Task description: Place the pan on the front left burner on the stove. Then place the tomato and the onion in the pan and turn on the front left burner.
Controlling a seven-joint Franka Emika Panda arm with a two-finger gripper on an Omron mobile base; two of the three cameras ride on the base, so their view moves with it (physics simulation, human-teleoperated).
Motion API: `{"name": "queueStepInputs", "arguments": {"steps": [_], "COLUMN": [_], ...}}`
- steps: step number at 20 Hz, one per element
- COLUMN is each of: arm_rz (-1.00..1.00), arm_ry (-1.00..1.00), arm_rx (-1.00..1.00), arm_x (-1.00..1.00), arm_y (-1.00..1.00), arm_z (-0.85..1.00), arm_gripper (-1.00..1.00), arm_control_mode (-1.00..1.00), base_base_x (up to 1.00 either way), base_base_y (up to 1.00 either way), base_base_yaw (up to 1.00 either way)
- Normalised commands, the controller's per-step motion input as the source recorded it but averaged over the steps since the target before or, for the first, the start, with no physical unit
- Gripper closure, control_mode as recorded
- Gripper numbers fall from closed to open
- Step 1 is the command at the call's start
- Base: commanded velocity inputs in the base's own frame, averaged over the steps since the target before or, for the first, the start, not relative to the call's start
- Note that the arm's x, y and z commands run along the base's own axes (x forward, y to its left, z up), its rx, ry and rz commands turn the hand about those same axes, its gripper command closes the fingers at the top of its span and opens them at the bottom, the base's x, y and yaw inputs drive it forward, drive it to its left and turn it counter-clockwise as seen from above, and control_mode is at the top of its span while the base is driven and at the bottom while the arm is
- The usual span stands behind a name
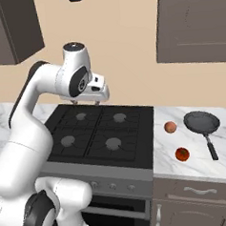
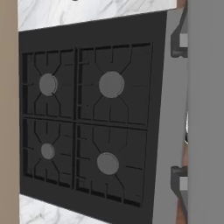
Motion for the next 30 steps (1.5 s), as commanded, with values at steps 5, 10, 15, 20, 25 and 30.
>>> {"name": "queueStepInputs", "arguments": {"steps": [5,10,15,20,25,30], "arm_rz": [0.01,0.00,0.00,0.00,0.00,0.00], "arm_ry": [0.01,0.00,0.07,0.11,0.05,0.00], "arm_rx": [-0.02,-0.01,-0.06,-0.11,-0.04,0.01], "arm_x": [-0.03,-0.08,0.00,0.00,0.00,0.00], "arm_y": [-0.26,-0.23,-0.08,-0.17,-0.08,-0.16], "arm_z": [-0.30,-0.21,-0.26,-0.33,-0.26,0.00], "arm_gripper": [-1.00,-1.00,-1.00,-1.00,-1.00,-1.00], "arm_control_mode": [-1.00,-1.00,-1.00,-1.00,-1.00,-1.00], "base_base_x": [0.00,0.00,0.00,0.00,0.00,0.00], "base_base_y": [0.00,0.00,0.00,0.00,0.00,0.00], "base_base_yaw": [0.00,0.00,0.00,0.00,0.00,0.00]}}
